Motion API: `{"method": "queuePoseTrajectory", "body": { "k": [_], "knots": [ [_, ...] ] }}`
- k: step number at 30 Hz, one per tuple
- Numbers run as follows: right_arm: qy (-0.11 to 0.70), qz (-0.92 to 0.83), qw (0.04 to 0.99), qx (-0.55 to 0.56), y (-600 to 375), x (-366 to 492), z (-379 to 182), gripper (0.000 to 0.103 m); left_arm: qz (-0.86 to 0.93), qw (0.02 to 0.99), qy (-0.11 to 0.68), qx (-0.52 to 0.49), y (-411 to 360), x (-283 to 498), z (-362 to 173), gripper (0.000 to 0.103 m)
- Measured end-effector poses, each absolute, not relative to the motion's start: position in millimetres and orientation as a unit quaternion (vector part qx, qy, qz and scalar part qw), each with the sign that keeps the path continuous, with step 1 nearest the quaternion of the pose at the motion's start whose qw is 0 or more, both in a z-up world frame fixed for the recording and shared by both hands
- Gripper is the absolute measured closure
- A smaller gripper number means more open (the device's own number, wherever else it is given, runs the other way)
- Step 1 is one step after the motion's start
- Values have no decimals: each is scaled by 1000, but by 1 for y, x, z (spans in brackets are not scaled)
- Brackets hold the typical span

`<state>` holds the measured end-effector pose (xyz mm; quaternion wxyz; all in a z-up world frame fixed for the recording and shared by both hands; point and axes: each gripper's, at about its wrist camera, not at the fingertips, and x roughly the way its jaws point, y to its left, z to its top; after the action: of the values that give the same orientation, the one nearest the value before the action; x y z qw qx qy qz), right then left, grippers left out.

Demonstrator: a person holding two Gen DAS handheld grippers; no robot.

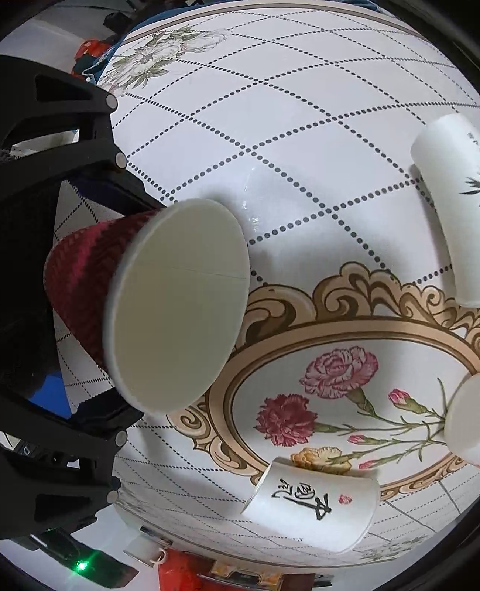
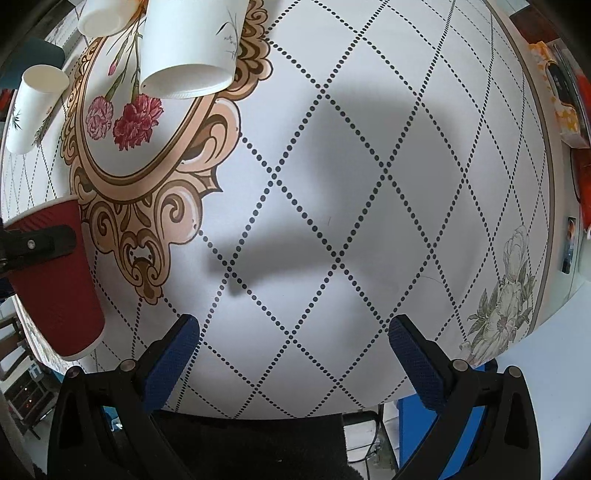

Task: Flip cup upside down
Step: 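Carry the red cup with the left gripper over the placemat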

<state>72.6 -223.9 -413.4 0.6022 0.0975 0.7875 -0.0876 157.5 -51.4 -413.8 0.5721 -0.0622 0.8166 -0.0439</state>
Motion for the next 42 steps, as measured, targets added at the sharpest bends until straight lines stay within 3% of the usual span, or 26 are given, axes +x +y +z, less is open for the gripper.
{"method": "queuePoseTrajectory", "body": {
  "k": [21,42],
  "knots": [
    [782,-92,607,104,-254,86,-402,0,-22,581,812,-49,-50,165,-431,14],
    [778,-93,611,110,-264,78,-388,0,-32,613,789,-43,-57,161,-378,13]
  ]
}}
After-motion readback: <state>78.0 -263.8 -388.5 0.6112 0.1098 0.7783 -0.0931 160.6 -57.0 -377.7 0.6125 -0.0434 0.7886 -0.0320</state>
